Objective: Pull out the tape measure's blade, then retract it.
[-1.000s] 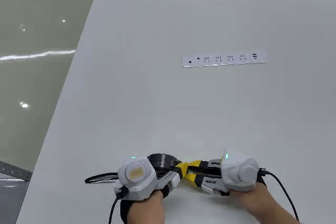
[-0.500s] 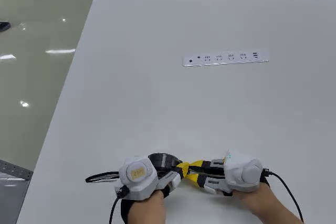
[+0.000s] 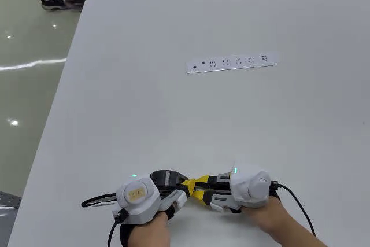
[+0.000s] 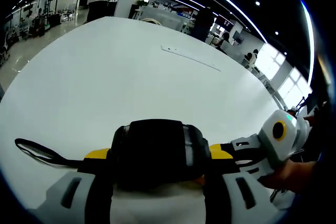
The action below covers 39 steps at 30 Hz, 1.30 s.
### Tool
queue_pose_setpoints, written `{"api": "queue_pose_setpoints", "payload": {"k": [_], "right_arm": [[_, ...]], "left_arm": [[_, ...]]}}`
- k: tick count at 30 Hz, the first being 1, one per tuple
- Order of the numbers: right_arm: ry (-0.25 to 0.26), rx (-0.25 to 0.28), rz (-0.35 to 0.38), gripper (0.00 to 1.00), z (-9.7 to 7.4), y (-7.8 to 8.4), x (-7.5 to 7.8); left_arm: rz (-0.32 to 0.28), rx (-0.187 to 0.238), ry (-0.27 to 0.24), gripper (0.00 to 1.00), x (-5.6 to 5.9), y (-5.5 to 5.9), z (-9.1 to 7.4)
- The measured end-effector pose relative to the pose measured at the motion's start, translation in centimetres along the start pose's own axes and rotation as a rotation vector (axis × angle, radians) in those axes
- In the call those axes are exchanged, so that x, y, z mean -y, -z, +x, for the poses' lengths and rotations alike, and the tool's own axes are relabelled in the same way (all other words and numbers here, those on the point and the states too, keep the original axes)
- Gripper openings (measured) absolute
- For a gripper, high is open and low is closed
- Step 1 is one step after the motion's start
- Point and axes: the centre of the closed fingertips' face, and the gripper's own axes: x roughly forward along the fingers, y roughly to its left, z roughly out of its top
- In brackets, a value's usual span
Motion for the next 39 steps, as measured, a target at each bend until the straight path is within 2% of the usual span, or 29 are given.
{"api": "queue_pose_setpoints", "payload": {"k": [9,13,16,19,23,26,31,34,39], "right_arm": [[0.005,0.004,0.006,0.13,0.0,0.08,0.05],[0.01,-0.005,0.018,0.14,0.03,0.34,0.07],[0.016,-0.014,0.0,0.15,0.0,0.34,-0.02],[0.018,-0.014,-0.007,0.15,-0.02,0.38,0.0],[0.021,-0.014,-0.01,0.16,-0.08,0.33,0.02],[0.021,-0.018,-0.013,0.17,-0.05,0.44,0.05],[0.017,-0.018,-0.018,0.19,-0.09,0.37,-0.12],[0.0,-0.016,-0.023,0.26,-0.1,0.31,-0.54],[0.003,-0.017,-0.024,0.26,-0.13,0.39,-0.44]], "left_arm": [[-0.004,0.001,0.001,0.69,0.03,0.02,0.0],[0.015,0.0,-0.001,0.69,0.01,0.13,0.09],[0.02,-0.002,0.007,0.7,0.11,0.12,0.01],[0.07,-0.003,0.024,0.7,0.2,-0.01,0.01],[0.068,0.014,0.028,0.7,0.31,-0.42,-0.12],[0.1,0.01,0.037,0.73,0.52,-0.39,-0.01],[0.107,0.01,0.043,0.74,0.55,-0.24,-0.03],[0.116,0.008,0.046,0.74,0.54,-0.22,-0.04],[0.117,0.016,0.05,0.74,0.59,-0.45,-0.17]]}}
